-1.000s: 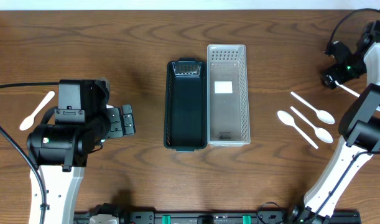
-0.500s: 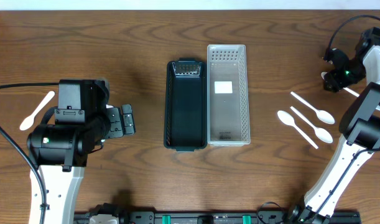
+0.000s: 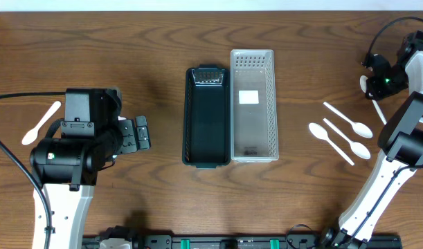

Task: Pack container
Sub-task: 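Move the right gripper to the far white spoon and grasp it, then carry the spoon left and drop it into the white basket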

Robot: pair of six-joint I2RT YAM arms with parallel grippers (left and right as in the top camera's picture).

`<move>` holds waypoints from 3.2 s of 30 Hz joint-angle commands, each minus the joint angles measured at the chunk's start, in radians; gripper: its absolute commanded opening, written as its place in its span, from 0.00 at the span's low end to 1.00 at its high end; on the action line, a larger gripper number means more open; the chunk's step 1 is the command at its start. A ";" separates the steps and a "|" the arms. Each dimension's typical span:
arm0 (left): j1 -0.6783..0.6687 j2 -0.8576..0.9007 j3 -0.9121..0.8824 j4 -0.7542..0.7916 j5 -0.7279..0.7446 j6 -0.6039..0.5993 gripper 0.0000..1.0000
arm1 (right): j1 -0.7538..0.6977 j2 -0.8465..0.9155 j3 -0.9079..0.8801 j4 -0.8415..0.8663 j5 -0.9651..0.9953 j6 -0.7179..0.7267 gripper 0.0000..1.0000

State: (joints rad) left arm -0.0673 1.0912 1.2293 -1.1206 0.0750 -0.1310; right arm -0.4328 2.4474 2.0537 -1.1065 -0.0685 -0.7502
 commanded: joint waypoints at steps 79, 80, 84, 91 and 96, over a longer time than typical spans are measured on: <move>-0.002 -0.001 0.014 -0.030 -0.016 -0.001 0.98 | 0.834 -0.129 0.130 -0.250 0.121 1.166 0.36; -0.002 -0.001 0.014 -0.030 -0.016 -0.001 0.98 | 0.824 -0.147 0.148 -0.253 0.124 1.155 0.36; -0.002 -0.001 0.014 -0.030 -0.016 -0.001 0.98 | 0.752 -0.282 0.262 -0.268 0.193 1.145 0.39; -0.002 -0.001 0.014 -0.030 -0.016 -0.001 0.98 | 0.512 -0.518 0.316 -0.362 0.211 1.157 0.50; -0.002 -0.001 0.014 -0.030 -0.016 -0.001 0.98 | 0.305 -0.557 0.314 -0.561 0.242 1.268 0.51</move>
State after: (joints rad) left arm -0.0673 1.0912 1.2293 -1.1481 0.0715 -0.1307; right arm -0.0761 1.8389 2.3898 -1.6318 0.1539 0.4511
